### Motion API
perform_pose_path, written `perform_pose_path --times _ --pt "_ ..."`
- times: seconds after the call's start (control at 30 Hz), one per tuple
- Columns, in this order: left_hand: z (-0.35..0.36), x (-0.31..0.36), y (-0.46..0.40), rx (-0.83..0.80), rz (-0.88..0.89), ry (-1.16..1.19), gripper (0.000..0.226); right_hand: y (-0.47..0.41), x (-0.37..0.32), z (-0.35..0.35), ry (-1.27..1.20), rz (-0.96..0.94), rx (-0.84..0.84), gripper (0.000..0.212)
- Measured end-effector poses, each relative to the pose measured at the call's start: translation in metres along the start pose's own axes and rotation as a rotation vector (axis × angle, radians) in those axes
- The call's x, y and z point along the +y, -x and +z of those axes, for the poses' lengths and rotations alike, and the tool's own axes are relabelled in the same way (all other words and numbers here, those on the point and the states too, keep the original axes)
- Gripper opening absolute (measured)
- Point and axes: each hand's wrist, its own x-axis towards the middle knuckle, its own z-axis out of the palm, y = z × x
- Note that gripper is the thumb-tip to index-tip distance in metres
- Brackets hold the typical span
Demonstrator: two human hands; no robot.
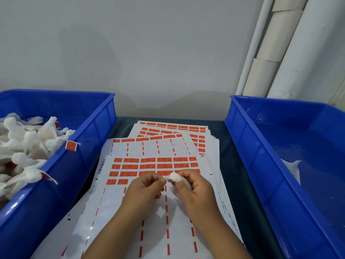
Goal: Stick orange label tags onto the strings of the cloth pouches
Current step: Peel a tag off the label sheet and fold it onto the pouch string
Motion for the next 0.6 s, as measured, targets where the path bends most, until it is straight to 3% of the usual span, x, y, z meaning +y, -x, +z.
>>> perform_pose_path --times 0.1,0.3,0.6 --pt "0.0 0.001 0.001 -0.034 -0.026 0.011 0.017 0.0 -0.002 0.0 0.006 -0.01 0.005 0.006" --pt "-0.002 0.005 0.007 -0.281 -0.191 0.331 0.024 0.002 -0.001 -0.002 0.054 -0.034 -0.029 0.013" --pt "-0.01 0.005 0.006 -0.365 -0.305 0.473 0.021 0.002 -0.001 -0.003 0.048 -0.12 -0.063 0.002"
